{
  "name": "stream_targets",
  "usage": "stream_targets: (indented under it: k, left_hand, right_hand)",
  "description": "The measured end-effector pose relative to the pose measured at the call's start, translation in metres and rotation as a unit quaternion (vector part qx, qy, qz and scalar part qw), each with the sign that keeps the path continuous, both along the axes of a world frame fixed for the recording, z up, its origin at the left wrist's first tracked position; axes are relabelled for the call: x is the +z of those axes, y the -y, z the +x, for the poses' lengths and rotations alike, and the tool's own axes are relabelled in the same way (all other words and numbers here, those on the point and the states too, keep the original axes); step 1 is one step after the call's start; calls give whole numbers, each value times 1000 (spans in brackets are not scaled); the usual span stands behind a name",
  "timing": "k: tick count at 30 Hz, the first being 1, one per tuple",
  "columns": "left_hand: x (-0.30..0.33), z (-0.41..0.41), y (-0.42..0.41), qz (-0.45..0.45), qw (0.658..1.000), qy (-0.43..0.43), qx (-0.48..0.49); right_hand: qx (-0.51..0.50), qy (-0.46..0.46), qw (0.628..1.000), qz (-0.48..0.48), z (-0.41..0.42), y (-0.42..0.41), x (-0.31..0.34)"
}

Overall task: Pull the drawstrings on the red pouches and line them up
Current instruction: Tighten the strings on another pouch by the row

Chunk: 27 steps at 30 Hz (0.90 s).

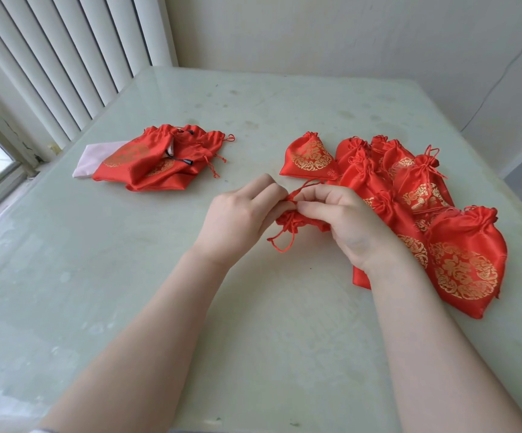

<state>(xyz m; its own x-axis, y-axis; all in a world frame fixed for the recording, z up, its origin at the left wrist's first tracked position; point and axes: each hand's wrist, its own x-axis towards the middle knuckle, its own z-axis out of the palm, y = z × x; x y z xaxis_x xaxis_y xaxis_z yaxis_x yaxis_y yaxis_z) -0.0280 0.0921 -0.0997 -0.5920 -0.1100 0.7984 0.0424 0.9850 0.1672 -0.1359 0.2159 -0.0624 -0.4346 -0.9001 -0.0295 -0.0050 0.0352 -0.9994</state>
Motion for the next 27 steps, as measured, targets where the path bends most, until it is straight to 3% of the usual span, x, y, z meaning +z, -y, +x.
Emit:
stream_targets:
  k: [19,27]
  left_hand:
    - [2,1,1,-9,999,-50,-13]
    - [3,1,-3,82,994,-52,-52]
  right_hand:
    - [-1,225,974,1,0,2,-4]
    - [8,268,963,-26,4,-1,1]
